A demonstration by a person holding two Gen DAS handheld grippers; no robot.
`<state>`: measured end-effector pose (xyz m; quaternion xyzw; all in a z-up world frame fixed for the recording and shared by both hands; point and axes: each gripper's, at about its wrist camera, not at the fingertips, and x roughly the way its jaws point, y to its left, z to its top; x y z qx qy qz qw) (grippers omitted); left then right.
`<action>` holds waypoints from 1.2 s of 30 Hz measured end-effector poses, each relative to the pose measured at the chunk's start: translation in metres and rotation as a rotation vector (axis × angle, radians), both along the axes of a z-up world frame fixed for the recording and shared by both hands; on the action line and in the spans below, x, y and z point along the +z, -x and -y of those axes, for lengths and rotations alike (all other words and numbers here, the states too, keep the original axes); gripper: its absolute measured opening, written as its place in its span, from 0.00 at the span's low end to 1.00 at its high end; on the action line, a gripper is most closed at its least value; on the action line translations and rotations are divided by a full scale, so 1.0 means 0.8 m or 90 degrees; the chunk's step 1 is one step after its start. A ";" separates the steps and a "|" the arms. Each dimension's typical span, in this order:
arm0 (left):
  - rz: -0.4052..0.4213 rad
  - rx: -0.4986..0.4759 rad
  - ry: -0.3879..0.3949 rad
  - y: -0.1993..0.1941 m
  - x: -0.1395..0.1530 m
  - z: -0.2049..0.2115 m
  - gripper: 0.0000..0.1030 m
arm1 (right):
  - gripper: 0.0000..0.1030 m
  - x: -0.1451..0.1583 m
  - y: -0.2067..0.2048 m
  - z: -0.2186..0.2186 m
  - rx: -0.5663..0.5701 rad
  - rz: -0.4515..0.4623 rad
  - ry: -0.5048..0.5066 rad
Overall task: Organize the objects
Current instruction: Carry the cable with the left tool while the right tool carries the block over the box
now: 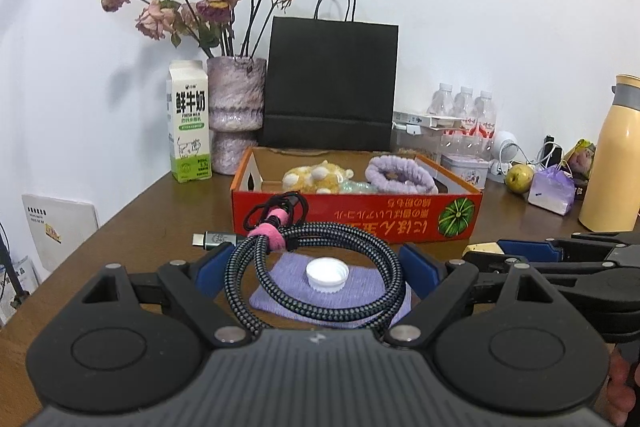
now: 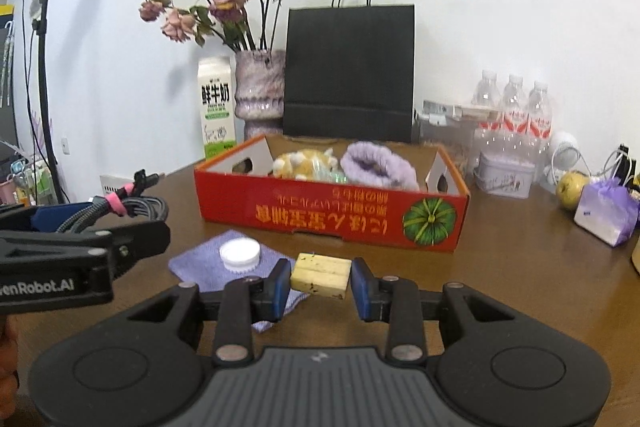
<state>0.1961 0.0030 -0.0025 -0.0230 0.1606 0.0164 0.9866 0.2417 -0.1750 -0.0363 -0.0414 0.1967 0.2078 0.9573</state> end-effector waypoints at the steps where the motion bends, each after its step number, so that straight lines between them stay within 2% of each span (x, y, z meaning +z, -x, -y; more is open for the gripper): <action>1: 0.002 0.000 0.000 -0.002 0.003 0.000 0.87 | 0.30 0.003 -0.001 0.001 0.001 0.004 -0.001; 15: 0.031 0.011 0.006 -0.036 0.029 0.004 0.87 | 0.30 0.039 -0.033 -0.001 0.004 0.054 -0.012; 36: 0.039 0.001 0.011 -0.130 0.036 -0.003 0.87 | 0.30 0.042 -0.133 -0.013 0.003 0.052 -0.036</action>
